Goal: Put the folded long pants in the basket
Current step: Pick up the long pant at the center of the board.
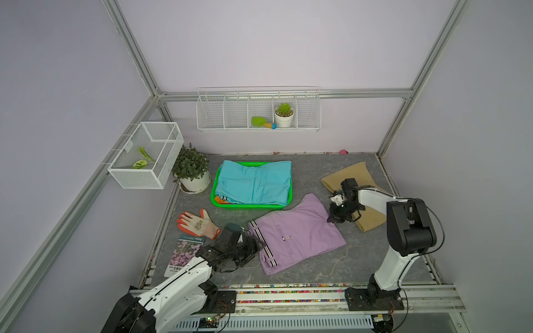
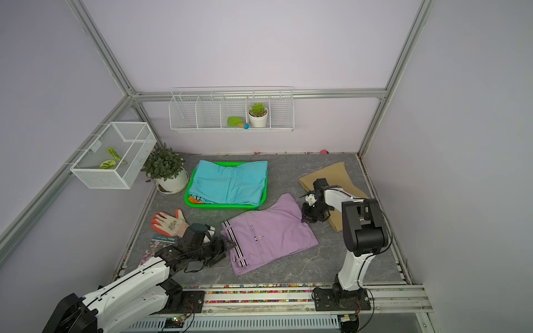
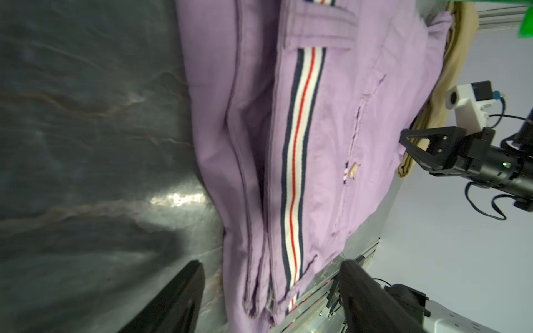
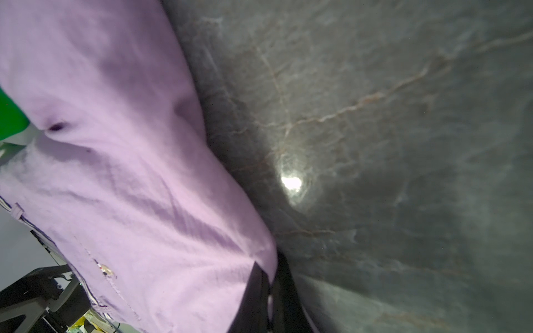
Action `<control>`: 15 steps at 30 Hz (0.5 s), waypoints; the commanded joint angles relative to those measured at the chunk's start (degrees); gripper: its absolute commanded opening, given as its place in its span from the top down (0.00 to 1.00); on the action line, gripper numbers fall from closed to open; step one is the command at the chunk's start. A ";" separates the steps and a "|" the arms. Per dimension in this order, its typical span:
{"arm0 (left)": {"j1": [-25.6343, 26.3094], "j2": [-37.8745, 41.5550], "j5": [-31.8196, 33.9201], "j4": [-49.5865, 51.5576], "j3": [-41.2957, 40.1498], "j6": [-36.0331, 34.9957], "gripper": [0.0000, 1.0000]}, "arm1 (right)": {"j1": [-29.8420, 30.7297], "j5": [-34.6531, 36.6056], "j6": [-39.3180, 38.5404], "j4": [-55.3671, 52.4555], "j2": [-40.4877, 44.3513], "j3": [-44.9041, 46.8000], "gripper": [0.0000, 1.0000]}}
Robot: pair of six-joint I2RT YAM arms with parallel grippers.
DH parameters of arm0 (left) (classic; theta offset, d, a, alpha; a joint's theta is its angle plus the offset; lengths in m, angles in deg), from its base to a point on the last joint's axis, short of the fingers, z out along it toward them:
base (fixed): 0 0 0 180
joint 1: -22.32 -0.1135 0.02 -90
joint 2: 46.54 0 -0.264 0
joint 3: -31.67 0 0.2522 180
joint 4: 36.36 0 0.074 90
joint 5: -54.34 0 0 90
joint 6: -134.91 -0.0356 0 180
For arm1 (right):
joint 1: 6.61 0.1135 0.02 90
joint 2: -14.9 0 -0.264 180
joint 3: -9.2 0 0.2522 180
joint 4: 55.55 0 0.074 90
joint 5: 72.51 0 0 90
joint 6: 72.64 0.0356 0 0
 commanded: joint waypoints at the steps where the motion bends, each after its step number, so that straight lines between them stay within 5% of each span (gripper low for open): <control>1: 0.04 -4.80 -0.43 -4.89 0.73 -0.54 0.25 | 0.20 3.47 0.78 -2.03 0.02 1.33 0.98; 4: 0.04 -11.86 -2.25 -8.84 1.55 -1.07 0.32 | 0.44 3.42 0.87 -2.13 0.60 1.41 0.97; 8: -0.04 -17.57 1.29 -7.12 4.03 -4.63 0.54 | 0.56 3.34 0.78 -2.37 1.43 1.89 0.98; 12: -0.22 -13.43 5.69 0.26 5.34 -4.85 1.00 | 0.79 3.74 1.03 -3.06 3.73 2.30 1.00; 15: -0.22 -8.79 6.01 7.99 8.10 -6.14 1.00 | 1.29 2.76 1.64 -3.26 6.17 2.86 1.00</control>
